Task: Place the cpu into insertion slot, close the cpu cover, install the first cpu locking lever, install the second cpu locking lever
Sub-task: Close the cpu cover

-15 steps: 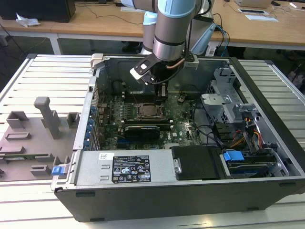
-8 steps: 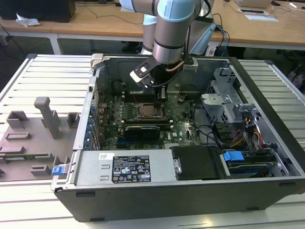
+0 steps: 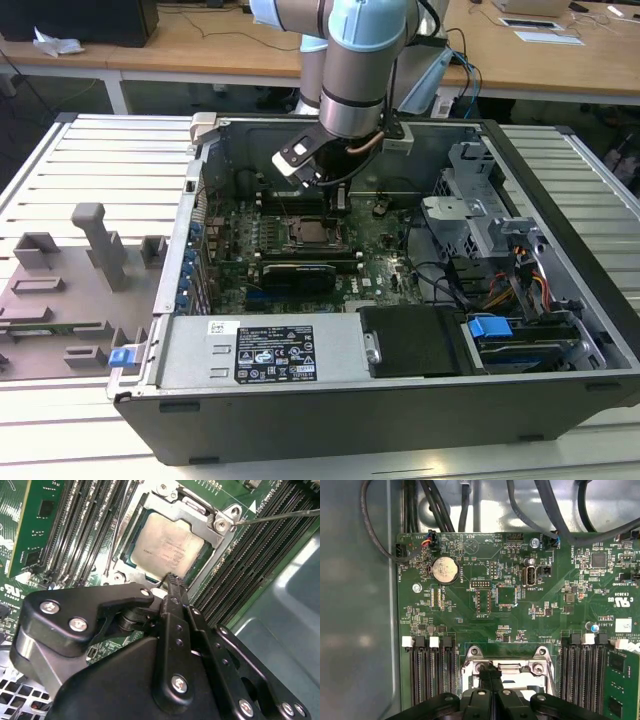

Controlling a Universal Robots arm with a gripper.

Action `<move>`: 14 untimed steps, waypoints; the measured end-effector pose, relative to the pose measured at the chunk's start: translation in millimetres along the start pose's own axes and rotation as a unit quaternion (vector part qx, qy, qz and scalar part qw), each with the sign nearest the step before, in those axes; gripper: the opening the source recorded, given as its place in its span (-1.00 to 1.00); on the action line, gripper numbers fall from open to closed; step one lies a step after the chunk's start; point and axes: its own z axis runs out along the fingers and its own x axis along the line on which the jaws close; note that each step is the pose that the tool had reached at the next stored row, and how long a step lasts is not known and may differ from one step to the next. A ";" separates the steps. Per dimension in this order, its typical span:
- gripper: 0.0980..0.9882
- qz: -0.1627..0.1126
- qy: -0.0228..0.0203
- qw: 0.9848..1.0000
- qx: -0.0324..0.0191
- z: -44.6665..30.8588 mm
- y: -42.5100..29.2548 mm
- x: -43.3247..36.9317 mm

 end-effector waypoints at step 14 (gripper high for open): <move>-0.98 -0.001 0.006 1.000 -0.009 -10.4 -40.0 -3.4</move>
